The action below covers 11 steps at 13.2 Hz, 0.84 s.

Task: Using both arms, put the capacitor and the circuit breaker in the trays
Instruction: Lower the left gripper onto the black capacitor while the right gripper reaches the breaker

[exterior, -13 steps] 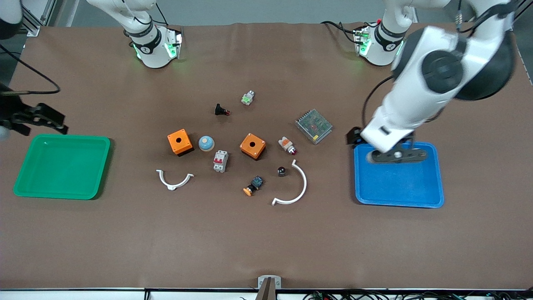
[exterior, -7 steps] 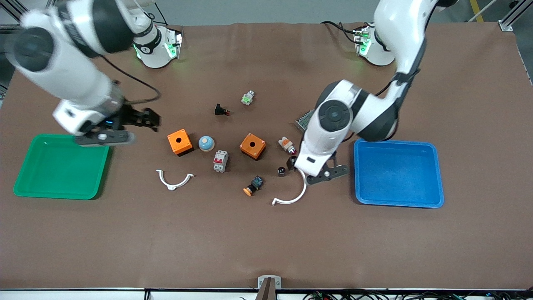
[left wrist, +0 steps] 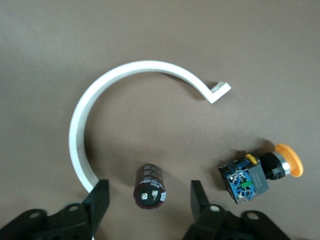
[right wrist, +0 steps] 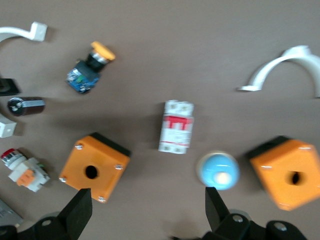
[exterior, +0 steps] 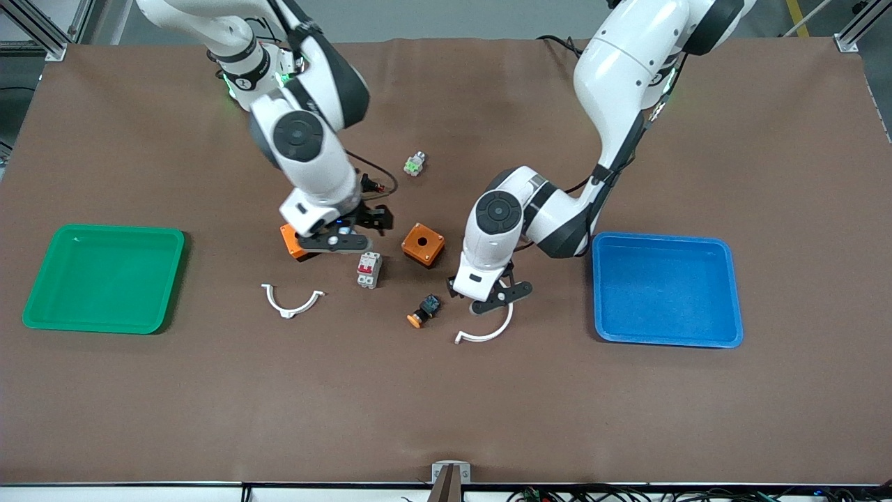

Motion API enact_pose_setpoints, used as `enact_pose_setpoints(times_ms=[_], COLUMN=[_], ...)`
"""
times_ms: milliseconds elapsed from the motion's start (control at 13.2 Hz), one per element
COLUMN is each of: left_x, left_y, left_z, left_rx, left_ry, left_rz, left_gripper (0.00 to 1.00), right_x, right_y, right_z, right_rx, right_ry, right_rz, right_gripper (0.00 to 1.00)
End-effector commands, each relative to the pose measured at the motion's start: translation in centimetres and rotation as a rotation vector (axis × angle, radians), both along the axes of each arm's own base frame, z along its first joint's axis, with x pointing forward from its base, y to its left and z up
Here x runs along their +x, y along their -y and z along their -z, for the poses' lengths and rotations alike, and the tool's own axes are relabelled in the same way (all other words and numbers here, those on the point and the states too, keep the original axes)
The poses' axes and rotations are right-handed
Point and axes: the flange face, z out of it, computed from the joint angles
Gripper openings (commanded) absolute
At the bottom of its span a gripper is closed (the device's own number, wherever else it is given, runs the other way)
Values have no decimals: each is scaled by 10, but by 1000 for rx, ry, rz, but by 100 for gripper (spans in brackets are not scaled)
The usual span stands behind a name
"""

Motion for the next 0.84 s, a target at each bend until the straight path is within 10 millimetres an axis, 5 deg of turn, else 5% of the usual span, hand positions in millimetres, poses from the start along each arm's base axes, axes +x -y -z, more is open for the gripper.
enact_pose_setpoints(times_ms=[0,228,759], left_x=[-3,-6,-13], left_y=[12,13,17], left_z=[11,17,28], left_rx=[9,17,29], left_ry=[14,9,-3], left_rz=[1,8,21], left_gripper=[62,57,44], right_x=[11,18,40], right_y=[-6,5,41], right_z=[45,87,128], right_rx=[12,-11,-25], right_ry=[2,-22,-32], right_rz=[31,35,7], right_gripper=[100,100,100])
